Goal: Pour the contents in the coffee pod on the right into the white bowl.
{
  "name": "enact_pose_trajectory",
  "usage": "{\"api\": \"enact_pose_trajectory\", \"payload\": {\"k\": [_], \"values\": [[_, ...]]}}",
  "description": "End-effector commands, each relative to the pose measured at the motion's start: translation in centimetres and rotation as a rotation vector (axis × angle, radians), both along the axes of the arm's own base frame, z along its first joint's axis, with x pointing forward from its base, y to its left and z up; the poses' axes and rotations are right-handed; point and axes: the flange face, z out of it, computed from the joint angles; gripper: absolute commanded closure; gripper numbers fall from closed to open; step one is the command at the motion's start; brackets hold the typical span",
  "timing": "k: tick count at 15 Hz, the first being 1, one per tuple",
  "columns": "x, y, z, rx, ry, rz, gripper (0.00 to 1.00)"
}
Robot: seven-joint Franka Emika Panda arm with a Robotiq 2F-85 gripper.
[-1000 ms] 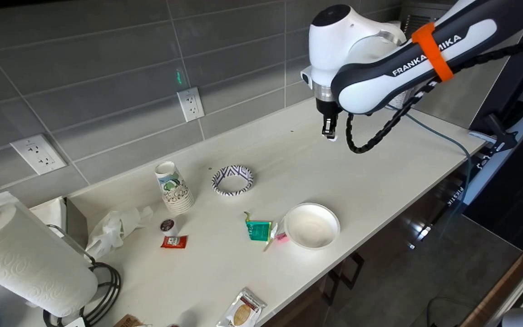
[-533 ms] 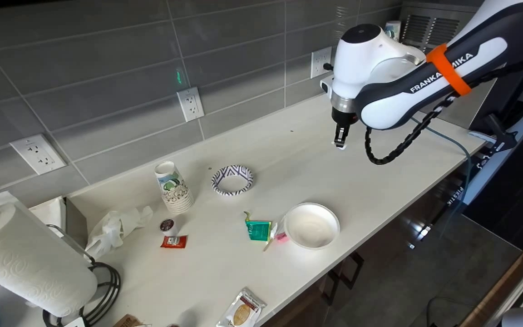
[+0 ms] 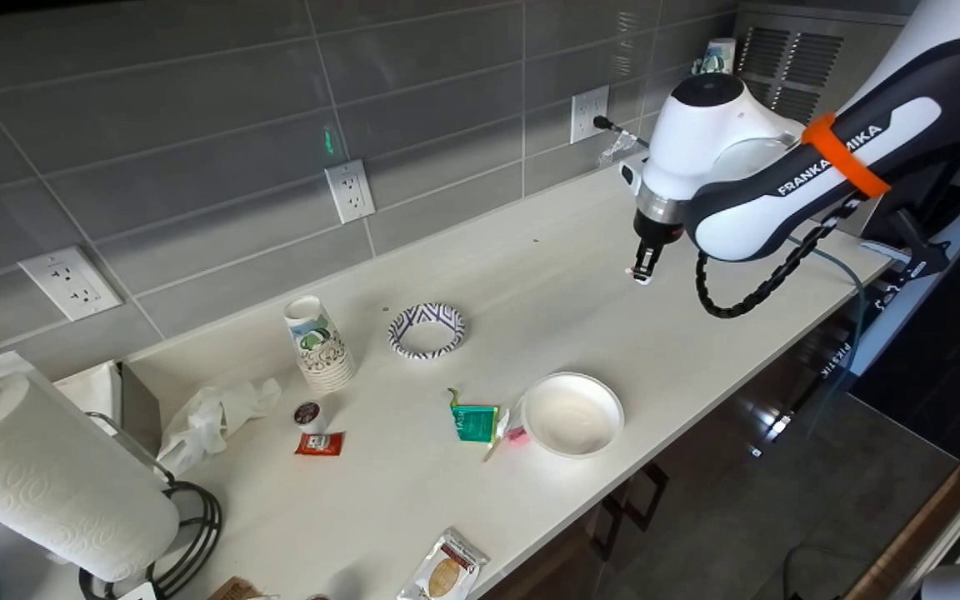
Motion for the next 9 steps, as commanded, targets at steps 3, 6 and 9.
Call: {"api": "enact_pose_trajectory", "payload": {"k": [3, 6, 9], "values": [[-1.1, -2.8, -2.6, 0.015, -0.054, -0.033, 0.84], [-1.5, -4.1, -4.0, 0.028, -0.076, -0.06, 0.84], [-1.7, -5.4, -5.2, 0.048, -0.096, -0.099, 0.85]]}}
